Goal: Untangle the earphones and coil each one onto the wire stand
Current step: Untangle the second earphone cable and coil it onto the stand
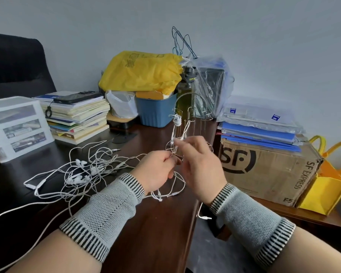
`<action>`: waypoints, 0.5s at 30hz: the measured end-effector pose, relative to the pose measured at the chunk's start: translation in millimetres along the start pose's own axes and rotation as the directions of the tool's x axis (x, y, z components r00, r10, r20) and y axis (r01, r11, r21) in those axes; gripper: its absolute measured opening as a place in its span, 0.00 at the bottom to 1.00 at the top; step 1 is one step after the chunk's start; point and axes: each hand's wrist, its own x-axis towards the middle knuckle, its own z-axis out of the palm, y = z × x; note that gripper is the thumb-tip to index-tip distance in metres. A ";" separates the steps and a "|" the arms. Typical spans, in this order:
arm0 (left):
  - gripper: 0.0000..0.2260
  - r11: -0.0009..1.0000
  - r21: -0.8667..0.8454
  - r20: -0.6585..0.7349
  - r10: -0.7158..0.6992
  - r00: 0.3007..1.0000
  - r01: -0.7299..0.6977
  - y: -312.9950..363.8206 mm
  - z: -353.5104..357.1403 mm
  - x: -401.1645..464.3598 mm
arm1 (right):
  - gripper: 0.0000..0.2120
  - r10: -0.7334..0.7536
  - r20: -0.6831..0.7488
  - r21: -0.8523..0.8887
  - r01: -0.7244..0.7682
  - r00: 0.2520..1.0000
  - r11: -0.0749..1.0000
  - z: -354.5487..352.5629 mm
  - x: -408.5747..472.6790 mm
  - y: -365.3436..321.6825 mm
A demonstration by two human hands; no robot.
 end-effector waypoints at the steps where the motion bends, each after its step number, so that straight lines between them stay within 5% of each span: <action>1: 0.14 0.994 0.107 0.012 0.021 1.000 -0.023 1.8 0.6 -1.3 | 0.23 -0.054 0.048 -0.030 0.056 0.997 0.998 0.6 0.3 -4.1; 5: 0.15 0.911 0.400 0.042 0.087 0.995 -0.097 9.7 -5.6 -9.4 | 0.20 -0.163 0.162 -0.078 0.178 0.973 0.981 0.5 -1.0 -0.9; 8: 0.12 0.920 0.373 0.066 0.098 0.993 -0.116 14.8 -22.7 -15.3 | 0.11 -0.130 0.153 -0.061 0.141 0.980 0.988 -5.1 -6.8 15.1; 12: 0.07 0.970 0.231 0.073 0.055 0.996 -0.071 14.9 -45.8 -14.2 | 0.17 -0.025 0.079 0.007 0.024 0.997 1.000 -14.4 -7.6 26.1; 15: 0.08 0.977 0.203 0.057 0.059 0.997 -0.070 14.9 -56.4 -11.1 | 0.11 0.021 0.061 0.012 -0.021 0.998 1.000 -16.1 -6.7 26.5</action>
